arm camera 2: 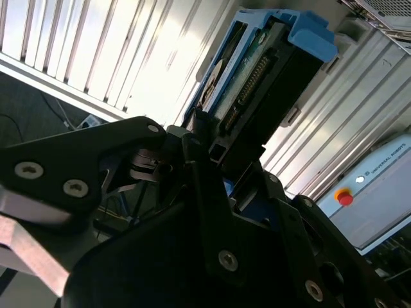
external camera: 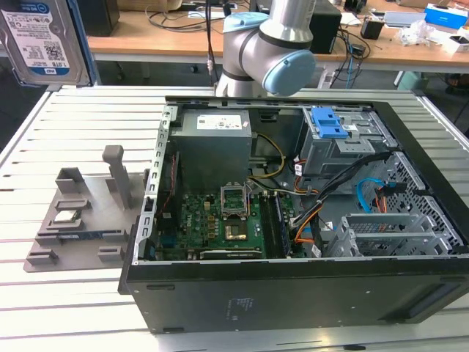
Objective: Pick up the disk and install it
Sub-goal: 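Pick up the disk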
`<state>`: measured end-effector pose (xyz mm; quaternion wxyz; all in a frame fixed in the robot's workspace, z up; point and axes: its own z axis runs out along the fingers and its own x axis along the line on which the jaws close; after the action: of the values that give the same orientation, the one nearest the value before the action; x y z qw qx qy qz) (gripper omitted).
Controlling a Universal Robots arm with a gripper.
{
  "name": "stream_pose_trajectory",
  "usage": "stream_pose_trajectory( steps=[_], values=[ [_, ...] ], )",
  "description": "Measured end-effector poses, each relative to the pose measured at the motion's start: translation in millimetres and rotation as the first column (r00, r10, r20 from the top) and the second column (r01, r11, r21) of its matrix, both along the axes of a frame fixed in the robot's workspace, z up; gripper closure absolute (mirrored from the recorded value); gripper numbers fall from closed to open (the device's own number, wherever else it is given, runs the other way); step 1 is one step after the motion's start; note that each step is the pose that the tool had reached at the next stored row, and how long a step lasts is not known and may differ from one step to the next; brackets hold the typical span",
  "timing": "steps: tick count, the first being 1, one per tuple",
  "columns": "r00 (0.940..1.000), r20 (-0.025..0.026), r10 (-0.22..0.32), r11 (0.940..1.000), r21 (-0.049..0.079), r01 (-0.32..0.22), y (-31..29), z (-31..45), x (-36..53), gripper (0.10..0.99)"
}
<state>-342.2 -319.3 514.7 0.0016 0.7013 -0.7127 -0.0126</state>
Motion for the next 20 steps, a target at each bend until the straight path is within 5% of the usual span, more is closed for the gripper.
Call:
stream_pose_trajectory(
  steps=[11,18,20],
  values=[
    [1.0000,-0.0019,0.000,1.0000,-0.002,0.000,2.2,25.1,0.6,0.722],
    [1.0000,-0.0028,0.000,1.0000,-0.005,0.000,4.3,47.8,0.9,0.722],
    [1.0000,-0.0029,0.000,1.0000,-0.005,0.000,4.4,48.3,0.9,0.722]
  ],
)
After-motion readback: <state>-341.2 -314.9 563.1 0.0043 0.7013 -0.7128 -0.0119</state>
